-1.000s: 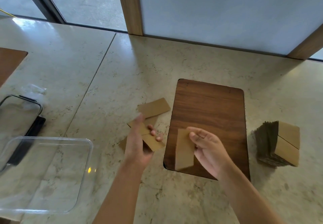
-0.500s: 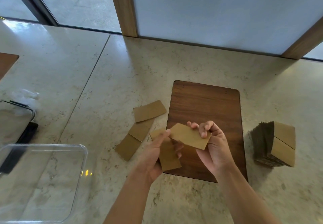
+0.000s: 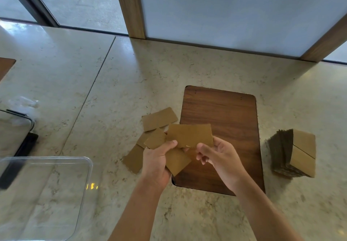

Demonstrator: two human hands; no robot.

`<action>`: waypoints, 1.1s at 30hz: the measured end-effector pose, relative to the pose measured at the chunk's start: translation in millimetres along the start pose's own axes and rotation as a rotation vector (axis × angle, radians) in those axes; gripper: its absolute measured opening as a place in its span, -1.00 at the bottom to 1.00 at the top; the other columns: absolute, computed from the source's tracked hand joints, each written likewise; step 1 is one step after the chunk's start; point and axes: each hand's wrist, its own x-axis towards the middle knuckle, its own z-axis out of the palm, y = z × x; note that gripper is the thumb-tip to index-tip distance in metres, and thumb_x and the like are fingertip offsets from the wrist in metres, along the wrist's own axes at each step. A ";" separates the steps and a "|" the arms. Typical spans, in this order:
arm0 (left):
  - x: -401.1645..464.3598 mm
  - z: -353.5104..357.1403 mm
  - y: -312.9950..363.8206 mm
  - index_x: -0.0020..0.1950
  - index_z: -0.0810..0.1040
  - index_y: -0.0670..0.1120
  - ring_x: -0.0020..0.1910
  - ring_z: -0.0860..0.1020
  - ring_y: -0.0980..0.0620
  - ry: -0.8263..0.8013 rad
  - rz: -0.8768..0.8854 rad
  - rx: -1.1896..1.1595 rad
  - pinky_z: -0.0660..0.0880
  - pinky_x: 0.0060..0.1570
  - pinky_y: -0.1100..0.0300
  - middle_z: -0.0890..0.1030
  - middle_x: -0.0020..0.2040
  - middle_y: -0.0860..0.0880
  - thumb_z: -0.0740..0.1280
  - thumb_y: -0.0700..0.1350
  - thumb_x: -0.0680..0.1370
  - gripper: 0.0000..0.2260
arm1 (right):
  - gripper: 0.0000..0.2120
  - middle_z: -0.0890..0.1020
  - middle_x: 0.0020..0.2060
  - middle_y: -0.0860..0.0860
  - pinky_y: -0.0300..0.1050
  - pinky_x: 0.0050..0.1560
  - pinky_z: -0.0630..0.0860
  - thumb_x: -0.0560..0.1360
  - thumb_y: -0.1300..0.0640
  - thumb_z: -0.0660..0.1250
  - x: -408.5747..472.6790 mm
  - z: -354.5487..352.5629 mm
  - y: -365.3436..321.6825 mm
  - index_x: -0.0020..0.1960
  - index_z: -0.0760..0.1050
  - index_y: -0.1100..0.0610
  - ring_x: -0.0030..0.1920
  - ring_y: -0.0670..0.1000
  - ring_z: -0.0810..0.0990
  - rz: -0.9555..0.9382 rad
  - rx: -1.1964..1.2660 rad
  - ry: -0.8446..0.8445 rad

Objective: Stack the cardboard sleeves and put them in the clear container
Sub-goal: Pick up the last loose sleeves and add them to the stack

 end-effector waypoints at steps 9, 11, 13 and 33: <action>-5.6 -7.9 -0.4 0.06 0.69 -0.27 0.03 0.73 -0.30 -0.222 -0.111 0.132 0.70 -0.07 -0.12 0.70 0.14 -0.38 0.37 -0.57 0.45 -0.69 | -0.71 0.76 -0.03 0.07 -0.10 -0.04 0.65 0.47 -0.01 0.49 9.1 13.4 -2.0 0.12 0.66 0.11 -0.04 0.03 0.73 -0.021 0.245 0.114; -7.4 -10.6 0.6 0.12 0.66 -0.33 0.03 0.72 -0.30 -0.295 -0.111 0.185 0.70 -0.03 -0.15 0.68 0.14 -0.39 0.38 -0.57 0.42 -0.68 | -0.58 0.76 0.04 0.09 -0.02 0.07 0.66 0.41 0.02 0.61 9.6 16.7 -2.4 0.18 0.61 0.15 0.07 0.11 0.73 -0.016 0.173 0.123; -7.7 -14.7 0.3 0.18 0.64 -0.34 -0.02 0.72 -0.27 -0.361 -0.133 0.217 0.70 -0.07 -0.09 0.69 0.10 -0.37 0.41 -0.52 0.41 -0.64 | -0.48 0.76 0.01 0.05 -0.01 0.04 0.67 0.33 0.05 0.68 9.8 19.2 -1.8 0.19 0.58 0.14 0.06 0.10 0.72 -0.008 0.114 0.110; -4.0 -110.5 16.7 0.50 0.55 0.02 0.31 0.63 -0.33 -0.303 -0.328 -0.013 0.68 0.04 -0.19 0.60 0.42 -0.25 0.09 0.41 0.61 -0.34 | -0.49 0.40 0.17 -0.17 -0.22 -0.11 0.70 0.42 0.05 0.63 51.7 107.4 8.0 0.32 0.57 -0.10 0.20 -0.16 0.49 -0.045 -0.615 -0.345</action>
